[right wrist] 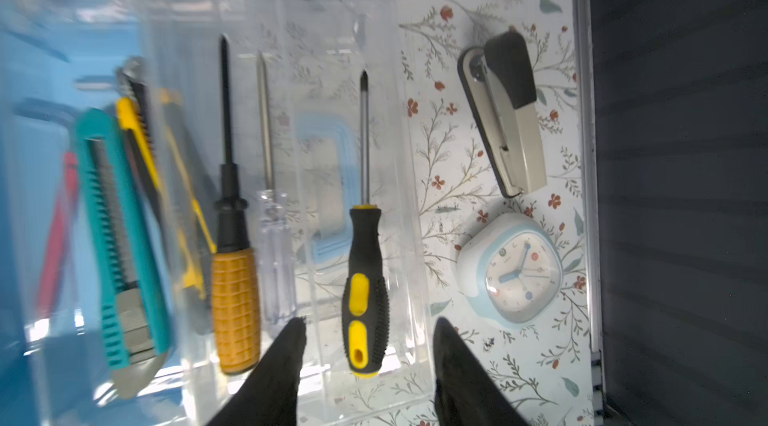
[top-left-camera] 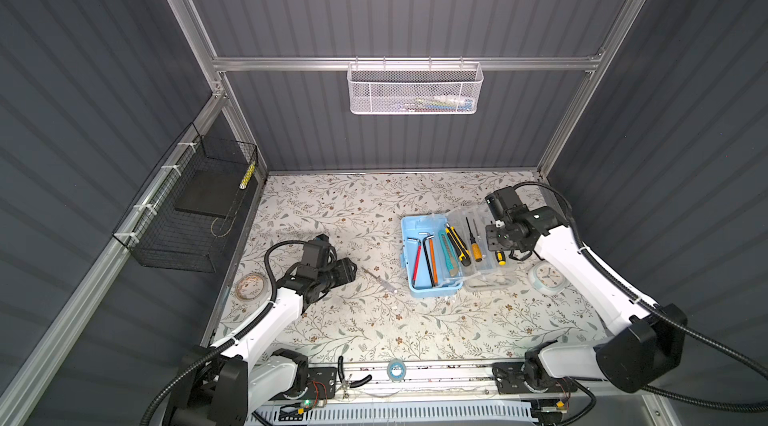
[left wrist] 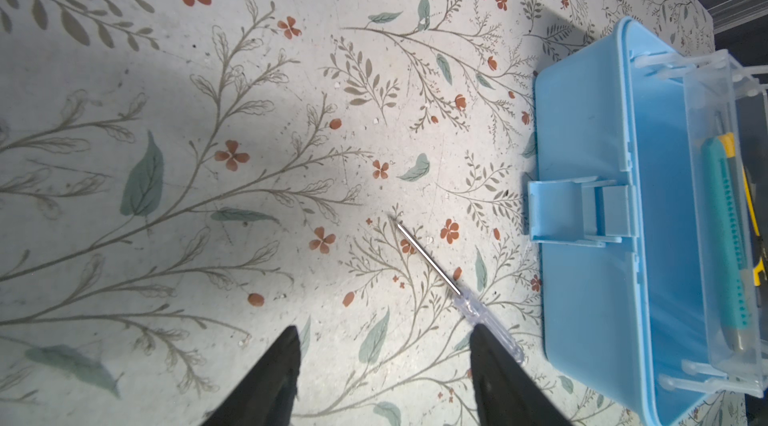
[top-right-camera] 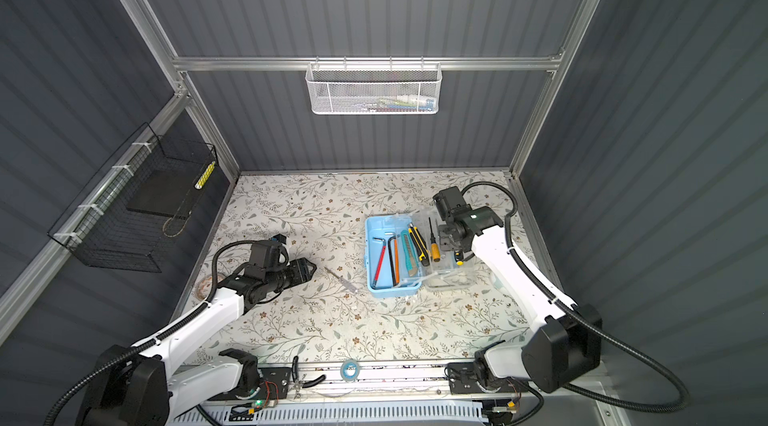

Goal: Pack the tool kit
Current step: 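Move the right gripper back to the small clear-handled screwdriver on the table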

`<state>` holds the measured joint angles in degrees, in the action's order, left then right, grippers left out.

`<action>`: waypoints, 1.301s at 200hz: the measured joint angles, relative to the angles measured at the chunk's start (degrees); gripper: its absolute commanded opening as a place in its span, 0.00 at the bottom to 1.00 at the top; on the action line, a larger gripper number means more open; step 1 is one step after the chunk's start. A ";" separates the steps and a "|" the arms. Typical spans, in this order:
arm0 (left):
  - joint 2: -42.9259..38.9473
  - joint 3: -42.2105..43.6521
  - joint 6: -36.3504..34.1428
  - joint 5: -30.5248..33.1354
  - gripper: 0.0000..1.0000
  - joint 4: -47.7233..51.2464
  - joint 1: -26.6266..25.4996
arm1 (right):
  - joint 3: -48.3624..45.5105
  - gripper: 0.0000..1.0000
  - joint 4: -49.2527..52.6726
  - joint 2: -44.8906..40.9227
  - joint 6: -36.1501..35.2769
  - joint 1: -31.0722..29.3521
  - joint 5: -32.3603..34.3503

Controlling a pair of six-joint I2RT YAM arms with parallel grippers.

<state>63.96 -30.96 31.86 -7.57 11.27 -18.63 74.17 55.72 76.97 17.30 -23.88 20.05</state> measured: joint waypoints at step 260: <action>-13.68 6.95 2.45 -14.01 0.67 6.10 4.44 | 21.55 0.37 -12.31 43.25 3.15 -37.00 -17.99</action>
<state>50.28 -24.01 34.30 -21.58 17.37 -14.20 95.72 43.42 120.22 20.45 -60.88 2.07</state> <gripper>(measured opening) 0.675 0.377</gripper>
